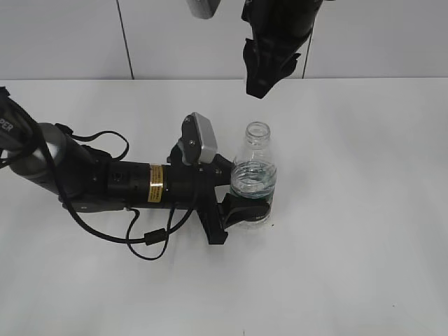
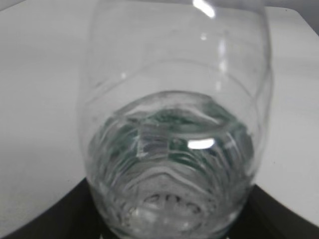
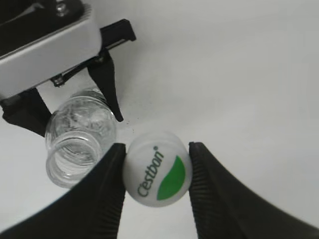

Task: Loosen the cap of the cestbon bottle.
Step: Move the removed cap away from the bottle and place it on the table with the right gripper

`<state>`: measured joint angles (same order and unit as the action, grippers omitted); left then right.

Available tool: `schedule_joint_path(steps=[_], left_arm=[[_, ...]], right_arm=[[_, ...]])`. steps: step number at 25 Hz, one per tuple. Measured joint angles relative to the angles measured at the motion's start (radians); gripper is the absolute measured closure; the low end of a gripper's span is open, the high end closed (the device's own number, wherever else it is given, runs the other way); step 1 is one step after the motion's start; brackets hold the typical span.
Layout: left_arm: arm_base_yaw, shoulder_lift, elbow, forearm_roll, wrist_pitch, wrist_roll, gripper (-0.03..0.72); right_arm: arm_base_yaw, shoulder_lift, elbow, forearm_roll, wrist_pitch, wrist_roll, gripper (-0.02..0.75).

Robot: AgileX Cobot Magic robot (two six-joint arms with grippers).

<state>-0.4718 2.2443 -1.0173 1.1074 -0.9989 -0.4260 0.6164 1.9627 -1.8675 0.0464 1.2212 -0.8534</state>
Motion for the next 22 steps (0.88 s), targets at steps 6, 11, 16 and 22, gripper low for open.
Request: schedule_joint_path(steps=[6, 11, 16, 22], left_arm=[[0.0, 0.0, 0.0, 0.0, 0.001, 0.0, 0.276], [0.0, 0.0, 0.0, 0.0, 0.001, 0.0, 0.276], [0.0, 0.0, 0.0, 0.0, 0.001, 0.0, 0.276], [0.0, 0.0, 0.0, 0.0, 0.001, 0.0, 0.276]], right_arm=[[-0.03, -0.012, 0.0, -0.036, 0.0, 0.215, 0.442], [-0.129, -0.025, 0.0, -0.003, 0.0, 0.378, 0.442], [-0.234, -0.033, 0.007, 0.025, 0.001, 0.498, 0.442], [-0.329, -0.054, 0.086, 0.026, 0.0, 0.585, 0.442]])
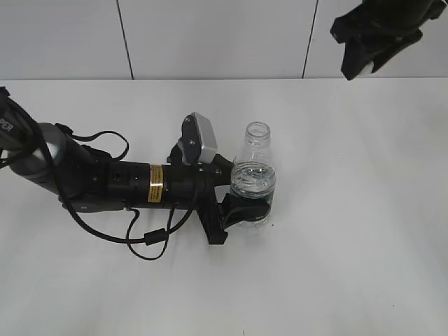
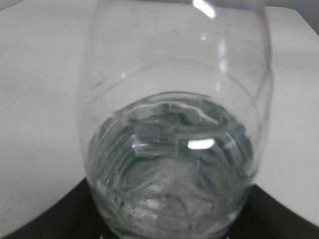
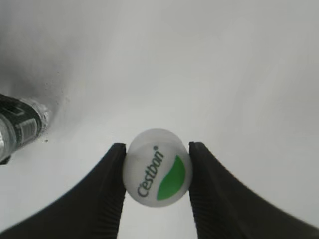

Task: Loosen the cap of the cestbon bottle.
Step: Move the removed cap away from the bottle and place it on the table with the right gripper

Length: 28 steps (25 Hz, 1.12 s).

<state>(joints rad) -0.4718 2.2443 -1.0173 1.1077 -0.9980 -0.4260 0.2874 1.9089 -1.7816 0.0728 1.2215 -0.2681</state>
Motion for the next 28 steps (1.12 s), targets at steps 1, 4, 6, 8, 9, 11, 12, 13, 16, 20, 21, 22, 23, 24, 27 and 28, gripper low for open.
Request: schedule_joint_path(steps=[1, 4, 6, 8, 9, 11, 12, 13, 16, 20, 21, 22, 23, 24, 27, 28], left_arm=[[0.0, 0.0, 0.0, 0.0, 0.0, 0.0, 0.276], [0.0, 0.0, 0.0, 0.0, 0.0, 0.0, 0.276], [0.0, 0.0, 0.0, 0.0, 0.0, 0.0, 0.276], [0.0, 0.0, 0.0, 0.0, 0.0, 0.0, 0.276], [0.0, 0.0, 0.0, 0.0, 0.0, 0.0, 0.276], [0.0, 0.0, 0.0, 0.0, 0.0, 0.0, 0.276], [0.0, 0.0, 0.0, 0.0, 0.0, 0.0, 0.276], [0.0, 0.0, 0.0, 0.0, 0.0, 0.0, 0.276], [0.0, 0.0, 0.0, -0.011, 0.0, 0.0, 0.276], [-0.001, 0.0, 0.0, -0.061, 0.007, 0.0, 0.276], [-0.001, 0.0, 0.0, -0.072, 0.009, 0.0, 0.276], [-0.001, 0.0, 0.0, -0.084, 0.013, 0.001, 0.276], [-0.001, 0.0, 0.0, -0.095, 0.015, 0.006, 0.276], [-0.001, 0.001, 0.0, -0.099, 0.015, 0.016, 0.276], [-0.001, 0.005, 0.0, -0.104, 0.01, 0.053, 0.276], [-0.001, 0.005, 0.0, -0.106, 0.009, 0.066, 0.276]], right_arm=[[-0.014, -0.006, 0.02, 0.0, 0.0, 0.007, 0.442], [-0.044, -0.038, 0.102, 0.0, 0.0, 0.014, 0.442], [-0.056, -0.061, 0.171, 0.0, 0.0, 0.015, 0.442], [-0.061, -0.082, 0.236, 0.0, -0.005, 0.019, 0.442], [-0.061, -0.09, 0.271, 0.0, -0.016, 0.022, 0.442], [-0.063, -0.096, 0.338, 0.002, -0.054, 0.032, 0.442], [-0.063, -0.098, 0.365, 0.005, -0.08, 0.035, 0.442], [-0.063, -0.098, 0.398, 0.01, -0.113, 0.039, 0.442], [-0.063, -0.098, 0.489, 0.049, -0.226, 0.041, 0.442], [-0.063, -0.098, 0.586, 0.083, -0.368, 0.041, 0.442], [-0.063, -0.098, 0.607, 0.085, -0.402, 0.041, 0.442], [-0.063, -0.098, 0.625, 0.09, -0.43, 0.041, 0.442], [-0.063, -0.098, 0.646, 0.094, -0.463, 0.041, 0.442], [-0.063, -0.098, 0.664, 0.099, -0.493, 0.041, 0.442], [-0.063, -0.099, 0.711, 0.114, -0.566, 0.041, 0.442], [-0.063, -0.099, 0.725, 0.116, -0.587, 0.041, 0.442]])
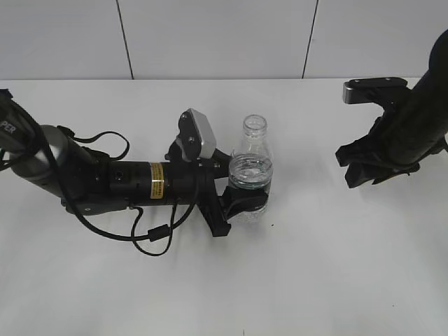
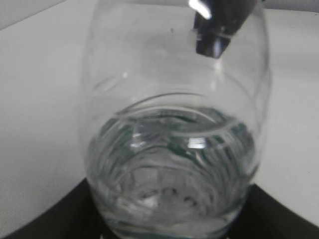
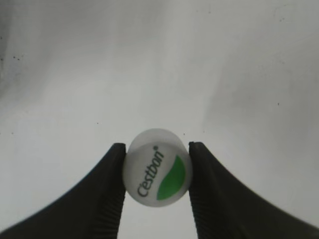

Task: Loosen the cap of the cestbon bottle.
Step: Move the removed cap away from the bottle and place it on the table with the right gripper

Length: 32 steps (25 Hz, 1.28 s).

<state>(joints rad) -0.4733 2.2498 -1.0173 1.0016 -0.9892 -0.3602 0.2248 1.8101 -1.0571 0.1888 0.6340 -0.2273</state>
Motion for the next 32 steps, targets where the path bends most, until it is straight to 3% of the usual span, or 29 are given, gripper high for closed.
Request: schedule_joint_path(steps=[9, 19, 21, 26, 32], left_arm=[[0.0, 0.001, 0.0, -0.111, 0.009, 0.033, 0.276], [0.0, 0.001, 0.0, -0.117, 0.01, 0.033, 0.276], [0.0, 0.001, 0.0, -0.118, 0.011, 0.033, 0.276], [0.0, 0.002, 0.0, -0.119, 0.011, 0.033, 0.276], [0.0, 0.002, 0.0, -0.119, 0.011, 0.033, 0.276]], right_arm=[[0.0, 0.113, 0.018, 0.004, -0.096, 0.0, 0.442], [0.0, 0.151, 0.02, 0.004, -0.194, -0.02, 0.433], [0.0, 0.151, 0.02, 0.004, -0.196, -0.023, 0.383], [0.0, 0.151, 0.02, 0.004, -0.196, -0.024, 0.162], [0.0, 0.15, 0.008, 0.005, -0.167, -0.026, 0.143]])
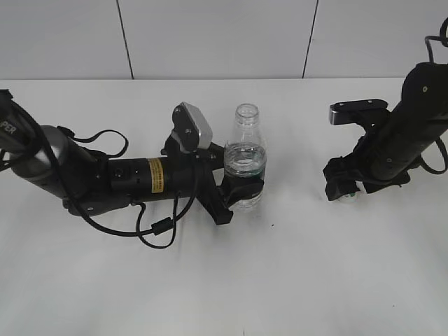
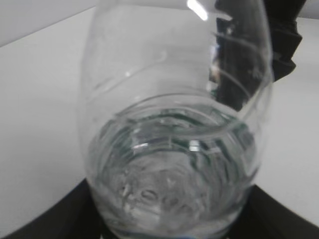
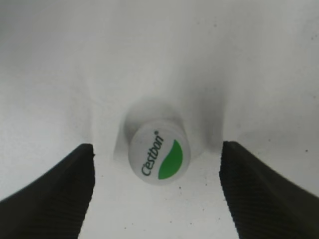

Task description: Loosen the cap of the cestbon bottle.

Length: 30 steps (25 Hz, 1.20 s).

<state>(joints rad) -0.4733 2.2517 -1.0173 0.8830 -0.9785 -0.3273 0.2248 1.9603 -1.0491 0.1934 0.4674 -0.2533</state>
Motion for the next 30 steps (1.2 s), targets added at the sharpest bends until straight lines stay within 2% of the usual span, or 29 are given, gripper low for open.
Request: schedule_joint_path(steps=[5, 10, 15, 25, 30], left_arm=[[0.0, 0.0, 0.0, 0.016, 0.0, 0.0, 0.271], [0.005, -0.001, 0.0, 0.026, -0.033, 0.0, 0.125], [0.026, -0.001, 0.0, 0.038, -0.048, 0.0, 0.098], [0.137, -0.028, 0.0, 0.299, -0.05, -0.01, 0.098], [0.198, -0.075, 0.005, 0.386, -0.047, -0.012, 0.098]], right_arm=[[0.0, -0.011, -0.002, 0.0, 0.003, -0.013, 0.143], [0.0, -0.019, -0.015, 0.0, 0.022, -0.017, 0.143], [0.0, -0.02, -0.029, 0.0, 0.042, -0.019, 0.143], [0.0, -0.057, -0.034, 0.002, 0.055, -0.019, 0.145], [0.0, -0.092, -0.035, 0.002, 0.05, -0.019, 0.146]])
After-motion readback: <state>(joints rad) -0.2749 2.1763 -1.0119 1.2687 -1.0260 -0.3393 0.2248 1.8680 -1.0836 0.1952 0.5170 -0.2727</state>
